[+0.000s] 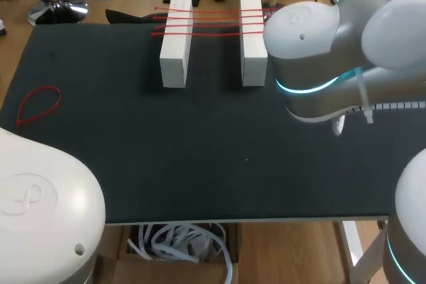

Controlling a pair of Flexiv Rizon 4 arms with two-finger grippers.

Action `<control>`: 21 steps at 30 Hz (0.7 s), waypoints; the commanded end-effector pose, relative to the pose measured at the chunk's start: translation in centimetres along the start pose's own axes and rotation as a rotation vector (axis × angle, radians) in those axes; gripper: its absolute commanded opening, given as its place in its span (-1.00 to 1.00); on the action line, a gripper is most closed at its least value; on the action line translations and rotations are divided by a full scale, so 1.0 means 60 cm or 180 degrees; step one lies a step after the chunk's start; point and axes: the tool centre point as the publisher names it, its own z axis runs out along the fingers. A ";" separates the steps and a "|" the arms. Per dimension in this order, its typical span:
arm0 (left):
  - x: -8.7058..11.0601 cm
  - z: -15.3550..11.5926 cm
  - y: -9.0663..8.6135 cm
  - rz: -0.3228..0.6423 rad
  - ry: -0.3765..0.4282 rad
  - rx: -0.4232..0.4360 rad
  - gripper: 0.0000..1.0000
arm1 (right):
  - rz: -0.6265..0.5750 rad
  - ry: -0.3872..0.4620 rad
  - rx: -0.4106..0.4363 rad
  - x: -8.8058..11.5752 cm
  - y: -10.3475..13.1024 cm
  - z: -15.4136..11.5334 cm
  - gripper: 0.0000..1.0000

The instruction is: Grab the tape and strap the tape.

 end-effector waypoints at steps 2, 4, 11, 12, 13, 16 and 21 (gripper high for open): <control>0.000 -0.002 -0.001 -0.0005 0.0005 -0.0015 -1.00 | -0.1148 0.0002 -0.0164 0.023 0.024 -0.006 -1.00; 0.000 -0.002 -0.001 -0.0005 0.0005 -0.0015 -1.00 | -0.1653 -0.0036 -0.0157 0.031 0.025 -0.008 -1.00; 0.000 -0.002 -0.001 -0.0005 0.0005 -0.0015 -1.00 | -0.2536 -0.0136 -0.0156 0.048 0.029 -0.013 -1.00; 0.000 -0.002 -0.001 -0.0005 0.0005 -0.0015 -1.00 | -0.2698 -0.0134 -0.0139 0.050 0.032 -0.014 -1.00; 0.000 -0.002 -0.001 -0.0005 0.0005 -0.0015 -1.00 | -0.2850 -0.0148 -0.0179 0.055 0.034 -0.016 -1.00; 0.000 -0.002 -0.001 -0.0005 0.0005 -0.0015 -1.00 | -0.3049 -0.0106 -0.0105 0.063 0.038 -0.019 -1.00; 0.000 -0.002 -0.001 -0.0005 0.0005 -0.0015 -1.00 | -0.2938 -0.0108 -0.0069 0.065 0.040 -0.021 -1.00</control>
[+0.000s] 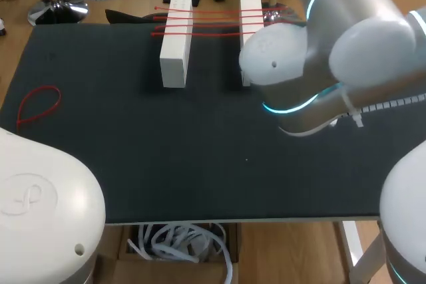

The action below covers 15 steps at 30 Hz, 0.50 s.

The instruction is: Grab the tape and strap the tape.

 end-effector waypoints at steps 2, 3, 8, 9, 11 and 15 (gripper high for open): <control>0.000 -0.002 -0.001 -0.0005 0.0004 -0.0014 -1.00 | -0.0795 -0.0037 0.0100 0.008 0.014 -0.002 -1.00; 0.000 -0.002 -0.001 -0.0005 0.0004 -0.0014 -1.00 | -0.0795 -0.0037 0.0100 0.008 0.014 -0.002 -1.00; 0.000 -0.002 -0.001 -0.0005 0.0004 -0.0014 -1.00 | -0.0795 -0.0037 0.0100 0.008 0.014 -0.002 -1.00; 0.000 -0.002 -0.001 -0.0005 0.0004 -0.0014 -1.00 | -0.0795 -0.0037 0.0100 0.008 0.014 -0.002 -1.00; 0.000 -0.002 -0.001 -0.0005 0.0004 -0.0014 -1.00 | -0.0795 -0.0037 0.0100 0.008 0.014 -0.002 -1.00; 0.000 -0.002 -0.001 -0.0005 0.0004 -0.0014 -1.00 | -0.1196 -0.0108 0.0039 0.014 0.036 0.006 -1.00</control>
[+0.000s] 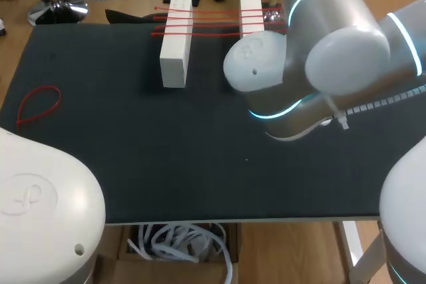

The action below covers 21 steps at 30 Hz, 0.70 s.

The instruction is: Grab the tape and strap the tape.

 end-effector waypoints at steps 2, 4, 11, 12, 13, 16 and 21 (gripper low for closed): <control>0.000 -0.002 -0.001 -0.0005 0.0004 -0.0014 -1.00 | -0.0573 -0.0105 -0.0026 -0.001 0.038 0.010 -1.00; 0.000 -0.002 -0.001 -0.0005 0.0004 -0.0014 -1.00 | -0.0825 -0.0146 -0.0043 0.002 0.053 0.015 -1.00; 0.000 -0.002 -0.001 -0.0005 0.0004 -0.0014 -1.00 | -0.1446 -0.0288 -0.0008 0.014 0.085 0.031 -1.00; 0.000 -0.002 -0.001 -0.0005 0.0004 -0.0014 -1.00 | -0.1516 -0.0316 -0.0003 0.016 0.090 0.031 -1.00; 0.000 -0.002 -0.001 -0.0005 0.0004 -0.0014 -1.00 | -0.1590 -0.0341 0.0008 0.018 0.094 0.032 -1.00; 0.000 -0.002 -0.001 -0.0005 0.0004 -0.0014 -1.00 | -0.1807 -0.0448 0.0009 0.022 0.109 0.031 -1.00; 0.000 -0.002 -0.001 -0.0005 0.0004 -0.0014 -1.00 | -0.1990 -0.0548 0.0088 0.028 0.130 0.026 -1.00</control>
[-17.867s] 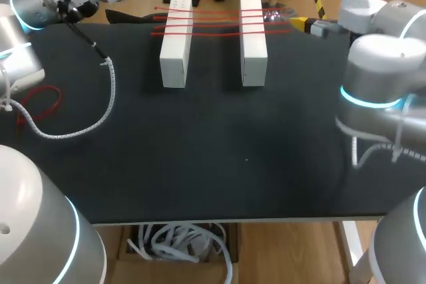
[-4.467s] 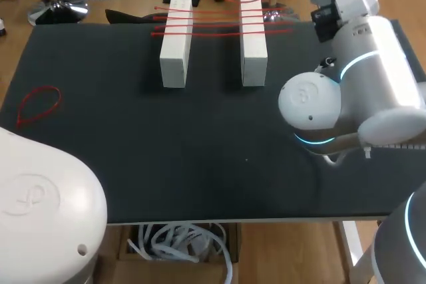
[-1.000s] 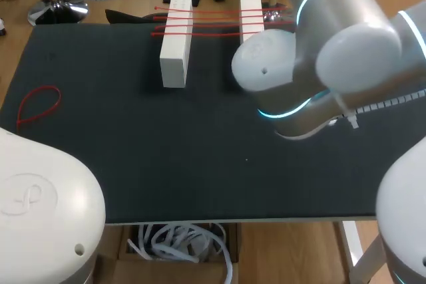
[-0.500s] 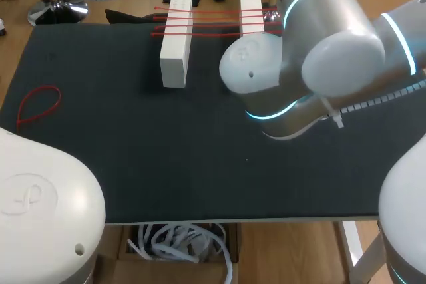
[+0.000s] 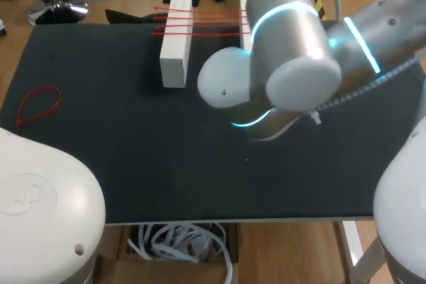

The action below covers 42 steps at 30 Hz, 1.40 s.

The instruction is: Grab the tape and strap the tape.

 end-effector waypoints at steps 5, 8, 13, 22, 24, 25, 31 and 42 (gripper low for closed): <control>0.000 -0.001 -0.001 -0.0004 0.0004 -0.0014 -1.00 | -0.0109 0.0122 0.0387 0.002 0.041 -0.007 -1.00; 0.000 -0.001 -0.001 -0.0004 0.0004 -0.0014 -1.00 | -0.0060 0.0222 0.0435 0.006 0.050 -0.007 -1.00; 0.000 -0.001 -0.001 -0.0004 0.0004 -0.0014 -1.00 | -0.0080 0.0207 0.0449 0.009 0.065 -0.008 -1.00; 0.000 -0.001 -0.001 -0.0004 0.0004 -0.0014 -1.00 | -0.0171 0.0248 0.0485 0.016 0.088 -0.008 -1.00; 0.000 -0.001 -0.001 -0.0004 0.0004 -0.0014 -1.00 | -0.0183 0.0263 0.0478 0.016 0.090 -0.009 -1.00; 0.000 -0.001 -0.001 -0.0004 0.0004 -0.0014 -1.00 | -0.0196 0.0280 0.0473 0.016 0.090 -0.009 -1.00; 0.000 -0.001 -0.001 -0.0004 0.0004 -0.0014 -1.00 | -0.0318 0.0405 0.0314 0.004 0.096 -0.006 -1.00; 0.000 -0.001 -0.001 -0.0004 0.0004 -0.0014 -1.00 | -0.0343 0.0599 0.0119 -0.006 0.110 -0.004 -1.00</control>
